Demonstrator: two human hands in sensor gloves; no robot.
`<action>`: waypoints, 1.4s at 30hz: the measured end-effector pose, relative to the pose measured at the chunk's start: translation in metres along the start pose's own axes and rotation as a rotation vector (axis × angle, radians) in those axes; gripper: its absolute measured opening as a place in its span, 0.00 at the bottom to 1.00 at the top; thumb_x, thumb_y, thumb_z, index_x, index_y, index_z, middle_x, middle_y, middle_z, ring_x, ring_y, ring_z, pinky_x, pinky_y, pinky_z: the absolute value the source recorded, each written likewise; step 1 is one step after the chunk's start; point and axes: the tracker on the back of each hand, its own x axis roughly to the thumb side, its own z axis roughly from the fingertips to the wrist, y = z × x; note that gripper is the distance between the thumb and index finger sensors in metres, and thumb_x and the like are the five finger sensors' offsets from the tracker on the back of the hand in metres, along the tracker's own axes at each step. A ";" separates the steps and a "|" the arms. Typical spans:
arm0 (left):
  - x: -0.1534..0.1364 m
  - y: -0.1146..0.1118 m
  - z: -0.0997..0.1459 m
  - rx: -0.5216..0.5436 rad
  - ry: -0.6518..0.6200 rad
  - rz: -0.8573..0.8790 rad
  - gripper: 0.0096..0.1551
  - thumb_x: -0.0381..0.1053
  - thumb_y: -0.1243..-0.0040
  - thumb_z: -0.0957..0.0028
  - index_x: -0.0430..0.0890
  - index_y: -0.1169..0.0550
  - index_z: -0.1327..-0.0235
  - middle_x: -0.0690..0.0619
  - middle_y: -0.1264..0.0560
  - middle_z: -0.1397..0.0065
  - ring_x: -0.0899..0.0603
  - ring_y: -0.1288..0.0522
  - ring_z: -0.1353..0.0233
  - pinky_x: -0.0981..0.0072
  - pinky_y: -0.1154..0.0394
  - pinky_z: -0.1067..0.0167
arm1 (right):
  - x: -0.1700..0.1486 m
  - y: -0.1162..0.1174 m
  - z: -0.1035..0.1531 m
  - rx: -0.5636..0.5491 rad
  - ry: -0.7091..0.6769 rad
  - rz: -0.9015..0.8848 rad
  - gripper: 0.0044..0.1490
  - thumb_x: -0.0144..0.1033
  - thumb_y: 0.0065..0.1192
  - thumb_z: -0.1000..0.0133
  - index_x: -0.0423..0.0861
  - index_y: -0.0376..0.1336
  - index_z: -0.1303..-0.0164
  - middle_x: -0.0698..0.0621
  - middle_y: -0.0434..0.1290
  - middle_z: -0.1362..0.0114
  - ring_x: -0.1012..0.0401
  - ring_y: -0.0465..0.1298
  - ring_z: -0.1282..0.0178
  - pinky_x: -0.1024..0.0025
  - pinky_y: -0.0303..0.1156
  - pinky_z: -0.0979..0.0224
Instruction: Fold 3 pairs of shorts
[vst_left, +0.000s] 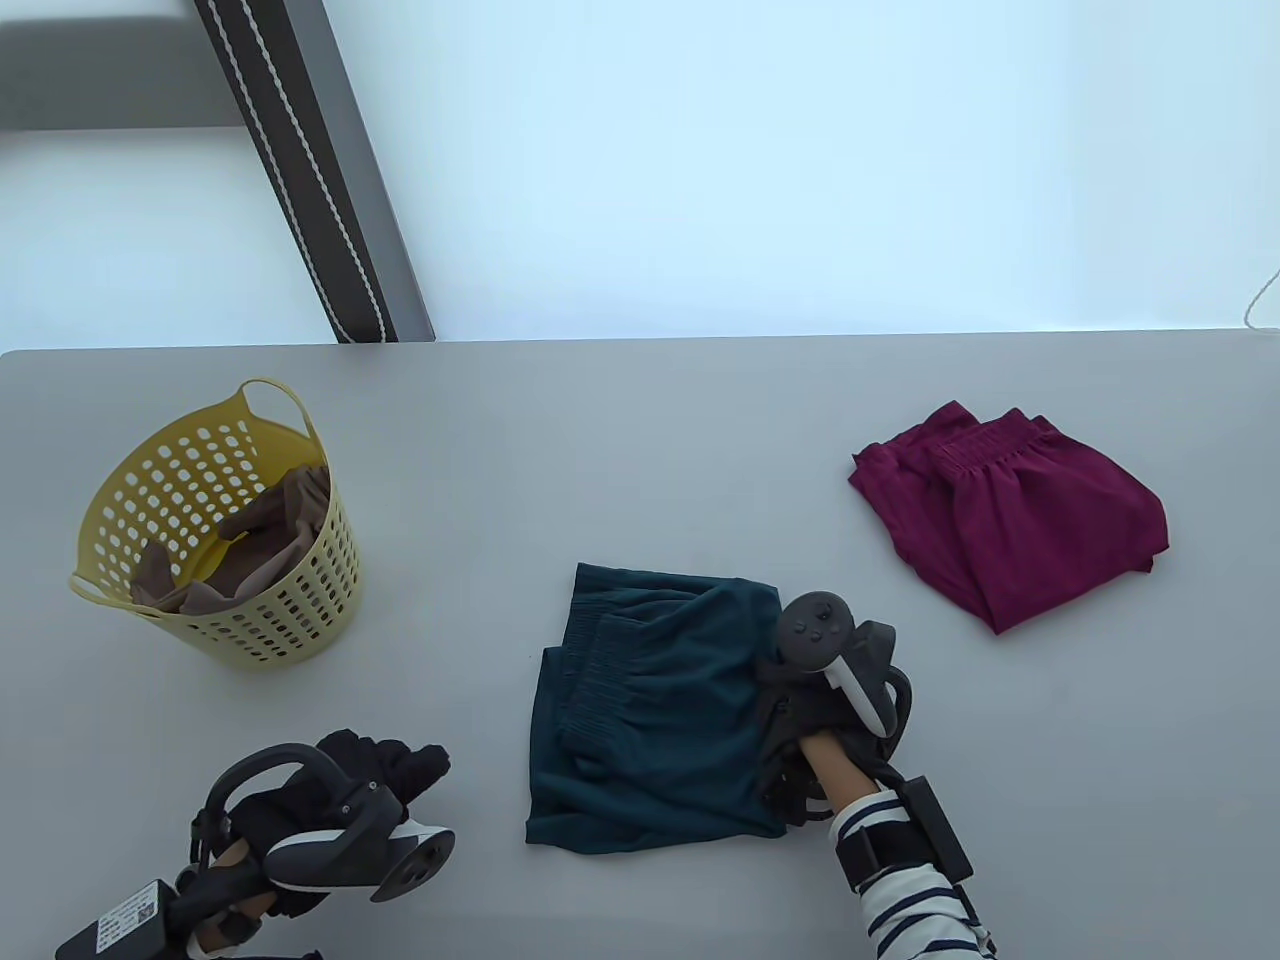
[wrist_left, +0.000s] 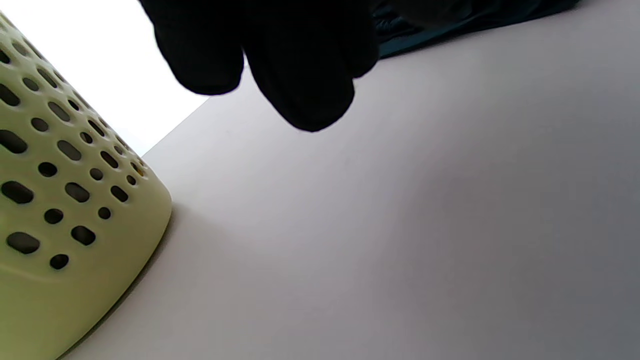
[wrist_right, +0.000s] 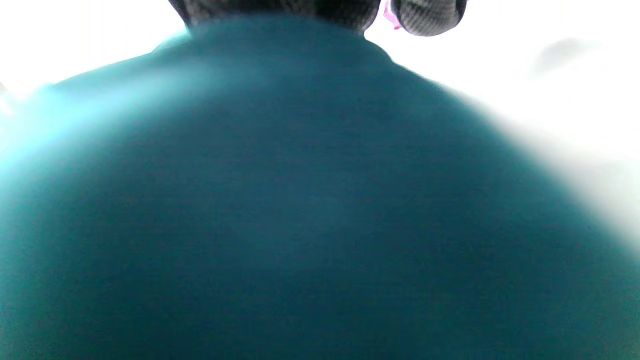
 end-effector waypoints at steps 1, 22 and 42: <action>0.000 0.001 0.000 0.004 0.002 -0.002 0.38 0.54 0.53 0.49 0.47 0.46 0.27 0.56 0.26 0.34 0.55 0.17 0.41 0.53 0.21 0.34 | 0.004 -0.013 0.003 -0.015 -0.013 -0.104 0.24 0.32 0.58 0.48 0.30 0.61 0.50 0.17 0.49 0.32 0.18 0.53 0.38 0.31 0.60 0.39; 0.002 0.003 -0.001 0.007 -0.043 -0.008 0.38 0.54 0.53 0.49 0.46 0.46 0.27 0.55 0.26 0.33 0.54 0.17 0.41 0.53 0.21 0.34 | 0.015 -0.176 -0.052 -0.352 -0.084 -1.139 0.20 0.31 0.62 0.47 0.47 0.57 0.48 0.43 0.73 0.41 0.53 0.85 0.47 0.65 0.82 0.47; -0.001 0.001 -0.002 -0.009 -0.014 -0.015 0.39 0.54 0.53 0.49 0.45 0.48 0.26 0.55 0.27 0.33 0.54 0.17 0.41 0.52 0.22 0.34 | -0.178 -0.143 -0.046 -0.377 0.561 -0.869 0.61 0.55 0.41 0.40 0.26 0.17 0.34 0.12 0.24 0.37 0.18 0.29 0.43 0.26 0.34 0.47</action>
